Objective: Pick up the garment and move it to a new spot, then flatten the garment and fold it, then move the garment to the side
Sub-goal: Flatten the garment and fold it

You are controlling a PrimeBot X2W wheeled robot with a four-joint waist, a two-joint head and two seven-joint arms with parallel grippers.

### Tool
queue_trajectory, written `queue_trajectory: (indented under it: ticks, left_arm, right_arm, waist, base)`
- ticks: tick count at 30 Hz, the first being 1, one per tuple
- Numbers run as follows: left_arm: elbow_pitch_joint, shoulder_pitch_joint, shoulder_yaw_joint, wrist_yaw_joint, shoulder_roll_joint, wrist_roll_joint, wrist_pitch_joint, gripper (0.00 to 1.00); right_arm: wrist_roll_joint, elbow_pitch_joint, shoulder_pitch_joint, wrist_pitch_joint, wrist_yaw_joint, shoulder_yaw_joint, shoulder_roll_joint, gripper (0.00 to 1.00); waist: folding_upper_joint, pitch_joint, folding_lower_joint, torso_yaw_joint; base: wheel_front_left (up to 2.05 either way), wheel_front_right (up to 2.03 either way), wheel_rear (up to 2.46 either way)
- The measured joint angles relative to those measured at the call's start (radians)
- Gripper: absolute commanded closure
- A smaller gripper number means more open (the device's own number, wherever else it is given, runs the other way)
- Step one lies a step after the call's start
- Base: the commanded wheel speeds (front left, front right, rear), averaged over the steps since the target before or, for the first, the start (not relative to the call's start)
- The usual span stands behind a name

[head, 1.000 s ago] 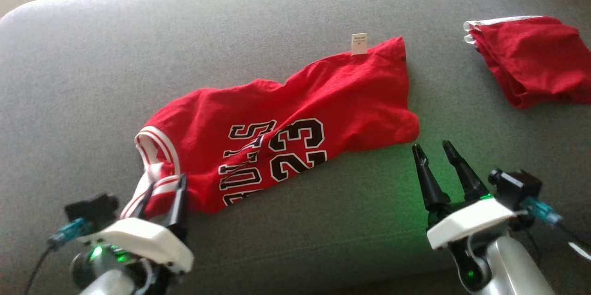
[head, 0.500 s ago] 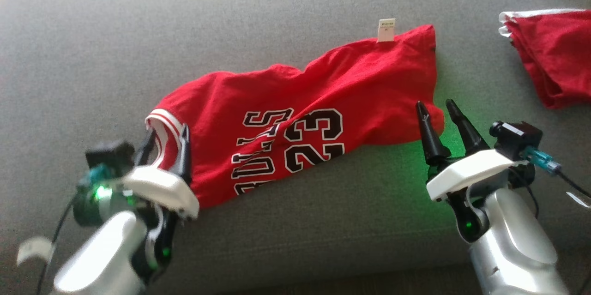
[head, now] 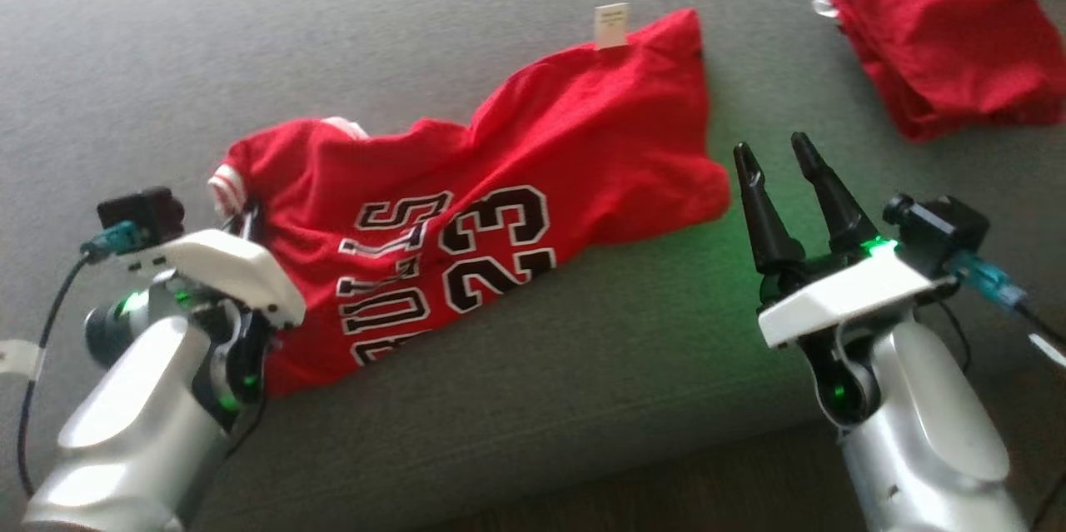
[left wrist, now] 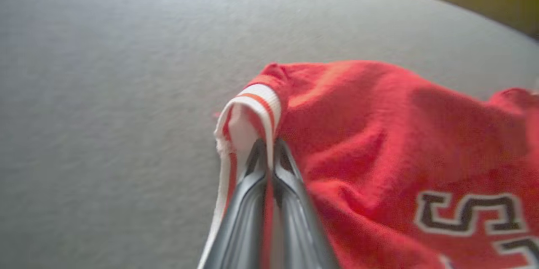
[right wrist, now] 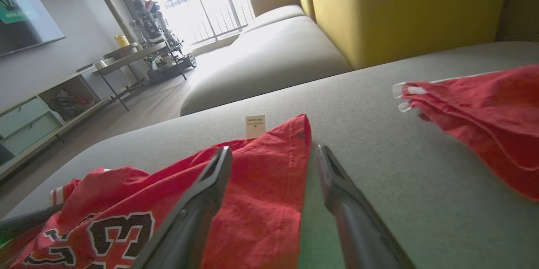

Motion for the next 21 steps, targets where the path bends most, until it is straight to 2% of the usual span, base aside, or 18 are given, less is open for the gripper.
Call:
queue_trajectory:
  ticks: [1, 4, 6, 13, 14, 15, 18, 21]
  left_arm:
    - [0.000, 0.000, 0.000, 0.000, 0.000, 0.000, 0.000, 1.00]
    - [-0.038, -0.007, 0.039, -0.053, -0.007, -0.046, -0.011, 1.00]
    - [-0.065, -0.034, 0.083, -0.071, -0.001, -0.073, -0.020, 1.00]
    - [-0.101, -0.296, 0.220, -0.079, 0.065, -0.123, -0.019, 1.00]
    - [-0.062, -0.366, 0.265, -0.062, 0.056, -0.148, -0.041, 0.81]
    - [-0.033, -0.393, 0.283, -0.060, 0.052, -0.156, -0.046, 0.00]
    - [0.066, -0.422, 0.295, -0.048, 0.062, -0.155, -0.054, 0.00]
    - [0.095, -0.399, 0.279, -0.078, 0.067, -0.135, -0.076, 0.00]
  right_arm:
    - [0.000, 0.000, 0.000, 0.000, 0.000, 0.000, 0.000, 0.00]
    - [0.000, -0.035, 0.050, 0.000, 0.000, -0.006, 0.000, 0.00]
    - [0.002, -0.051, 0.083, 0.000, 0.000, -0.006, 0.000, 0.00]
    - [0.023, -0.094, 0.109, 0.000, 0.000, 0.003, 0.001, 0.00]
    - [0.033, -0.101, 0.109, 0.000, 0.000, 0.009, 0.001, 0.00]
    - [0.039, -0.103, 0.108, 0.000, 0.000, 0.011, 0.000, 0.00]
    - [0.054, -0.106, 0.108, 0.000, 0.000, 0.029, 0.001, 0.00]
    - [0.065, -0.111, 0.109, 0.000, 0.000, 0.032, 0.001, 0.00]
  waist:
    - [0.0000, 0.000, 0.0000, 0.000]
    - [0.0000, -0.004, 0.0000, -0.028]
    - [0.0000, -0.009, -0.0001, -0.046]
    - [0.0000, -0.010, 0.0000, -0.121]
    - [0.0000, -0.002, 0.0000, -0.140]
    - [0.0000, 0.003, 0.0000, -0.149]
    - [0.0000, 0.015, 0.0000, -0.173]
    - [0.0000, 0.021, 0.0000, -0.188]
  base:
    - [0.00, 0.00, 0.00]
    - [0.00, 0.00, 0.00]
    - [0.00, 0.00, 0.00]
    - [0.00, 0.00, 0.00]
    - [0.00, 0.00, 0.00]
    - [0.00, 0.00, 0.00]
    - [0.00, 0.00, 0.00]
    - [0.00, 0.00, 0.00]
